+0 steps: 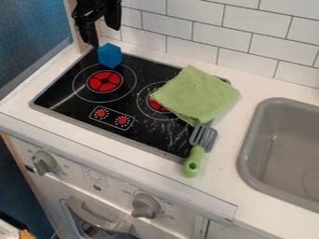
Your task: Moved the green spatula to the left side of stove
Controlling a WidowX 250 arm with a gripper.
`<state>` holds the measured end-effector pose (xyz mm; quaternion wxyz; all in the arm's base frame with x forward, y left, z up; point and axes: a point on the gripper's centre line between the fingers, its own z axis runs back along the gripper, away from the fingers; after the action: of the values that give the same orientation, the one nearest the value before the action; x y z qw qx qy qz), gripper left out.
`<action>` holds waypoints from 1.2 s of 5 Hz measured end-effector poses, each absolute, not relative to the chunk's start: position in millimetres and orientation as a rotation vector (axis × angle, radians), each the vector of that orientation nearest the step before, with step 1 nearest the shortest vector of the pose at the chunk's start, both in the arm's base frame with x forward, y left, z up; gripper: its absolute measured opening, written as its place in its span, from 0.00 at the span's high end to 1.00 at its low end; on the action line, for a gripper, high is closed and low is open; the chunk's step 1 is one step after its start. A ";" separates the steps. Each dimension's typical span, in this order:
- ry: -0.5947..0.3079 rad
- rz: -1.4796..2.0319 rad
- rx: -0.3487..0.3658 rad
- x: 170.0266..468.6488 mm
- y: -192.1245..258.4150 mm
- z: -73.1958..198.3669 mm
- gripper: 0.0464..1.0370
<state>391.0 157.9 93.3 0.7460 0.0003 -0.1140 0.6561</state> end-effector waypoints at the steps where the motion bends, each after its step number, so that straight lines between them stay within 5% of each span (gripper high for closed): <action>1: -0.201 1.439 0.019 386.8 156.3 74.4 0.04; 2: -0.183 1.424 0.021 372.9 142.4 69.6 0.04; 3: -0.257 1.311 -0.013 361.7 107.6 100.6 0.04; 6: -0.170 0.767 -0.140 289.2 -6.2 114.3 0.04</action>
<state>289.2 -6.2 114.3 0.9214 -0.0683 -0.0825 0.3735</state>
